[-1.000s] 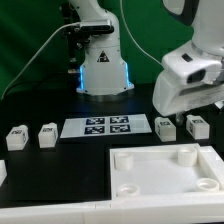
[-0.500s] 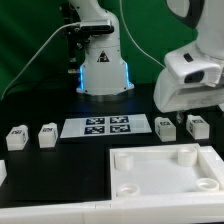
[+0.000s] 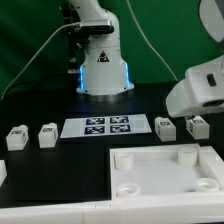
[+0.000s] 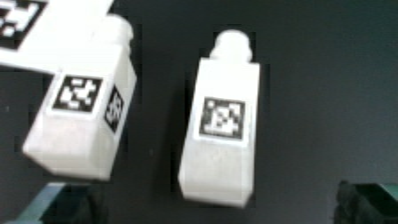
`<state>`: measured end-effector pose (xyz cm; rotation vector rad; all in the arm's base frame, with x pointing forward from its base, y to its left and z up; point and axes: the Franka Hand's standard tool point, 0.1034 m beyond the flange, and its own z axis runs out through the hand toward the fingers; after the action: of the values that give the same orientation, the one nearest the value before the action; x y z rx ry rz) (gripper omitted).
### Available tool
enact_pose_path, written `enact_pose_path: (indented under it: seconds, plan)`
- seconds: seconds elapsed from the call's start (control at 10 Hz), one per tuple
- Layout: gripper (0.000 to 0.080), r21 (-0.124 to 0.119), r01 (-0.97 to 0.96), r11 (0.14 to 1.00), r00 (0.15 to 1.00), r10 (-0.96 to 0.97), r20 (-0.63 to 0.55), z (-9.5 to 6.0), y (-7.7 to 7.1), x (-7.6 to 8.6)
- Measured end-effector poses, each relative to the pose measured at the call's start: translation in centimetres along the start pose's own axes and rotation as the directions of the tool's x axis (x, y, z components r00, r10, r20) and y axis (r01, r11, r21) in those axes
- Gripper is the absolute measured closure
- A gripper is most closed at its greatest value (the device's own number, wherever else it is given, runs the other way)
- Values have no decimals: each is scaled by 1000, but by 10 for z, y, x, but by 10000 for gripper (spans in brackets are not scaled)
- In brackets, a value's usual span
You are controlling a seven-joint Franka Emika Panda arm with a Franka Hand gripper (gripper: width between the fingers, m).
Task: Assemble one leg
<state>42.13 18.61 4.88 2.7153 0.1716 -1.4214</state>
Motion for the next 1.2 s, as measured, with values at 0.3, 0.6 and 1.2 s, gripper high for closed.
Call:
enact_pose_path:
  seconds: [0.3,0.6,1.2]
  plan:
    - [150,8,-1,1000,1000,1,1,0,0,9]
    - [150,1,-2,1000,1000,2,-6,16,-10,15]
    - [150,-6,-2,1000,1000,2,9,37,-12,18]
